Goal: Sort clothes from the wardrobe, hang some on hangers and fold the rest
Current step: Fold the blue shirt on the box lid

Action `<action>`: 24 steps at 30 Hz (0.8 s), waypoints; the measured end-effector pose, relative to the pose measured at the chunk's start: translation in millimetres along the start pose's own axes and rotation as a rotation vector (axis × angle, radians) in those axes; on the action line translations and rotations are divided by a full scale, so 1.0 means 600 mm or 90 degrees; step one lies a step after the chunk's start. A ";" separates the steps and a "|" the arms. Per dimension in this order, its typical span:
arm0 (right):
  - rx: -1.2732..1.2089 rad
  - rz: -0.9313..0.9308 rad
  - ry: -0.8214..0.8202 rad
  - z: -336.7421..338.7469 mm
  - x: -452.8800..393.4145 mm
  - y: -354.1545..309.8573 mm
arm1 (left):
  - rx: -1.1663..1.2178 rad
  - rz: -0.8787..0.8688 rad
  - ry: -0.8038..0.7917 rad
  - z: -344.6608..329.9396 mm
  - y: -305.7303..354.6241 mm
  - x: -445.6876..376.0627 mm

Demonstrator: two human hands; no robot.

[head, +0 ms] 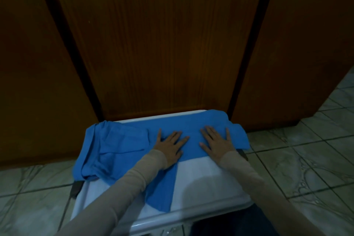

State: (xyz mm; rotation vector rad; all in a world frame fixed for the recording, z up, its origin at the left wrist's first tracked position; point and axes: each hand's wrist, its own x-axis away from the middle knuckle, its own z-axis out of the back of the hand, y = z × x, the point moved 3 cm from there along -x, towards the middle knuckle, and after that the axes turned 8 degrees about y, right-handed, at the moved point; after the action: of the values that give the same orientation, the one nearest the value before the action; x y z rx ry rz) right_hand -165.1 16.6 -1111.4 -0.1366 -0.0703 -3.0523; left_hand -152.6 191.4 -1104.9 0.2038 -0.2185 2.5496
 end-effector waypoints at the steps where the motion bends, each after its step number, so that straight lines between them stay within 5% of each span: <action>1: -0.001 0.005 -0.004 -0.004 0.002 -0.010 | -0.001 0.002 -0.005 0.003 -0.005 0.002; 14: -0.301 0.295 0.026 0.022 0.025 -0.168 | 0.451 0.113 0.200 -0.011 -0.199 0.175; 19: -0.242 0.328 0.110 0.035 0.033 -0.202 | 0.359 0.096 0.282 -0.047 -0.190 0.239; 24: -0.379 0.279 0.197 0.055 0.023 -0.231 | 0.557 0.195 0.257 -0.054 -0.193 0.275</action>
State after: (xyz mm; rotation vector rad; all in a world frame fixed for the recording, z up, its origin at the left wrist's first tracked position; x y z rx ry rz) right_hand -187.8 155.1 -1083.1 0.2520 0.7762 -2.5223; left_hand -228.2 380.4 -1091.8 -0.0319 1.1019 2.7446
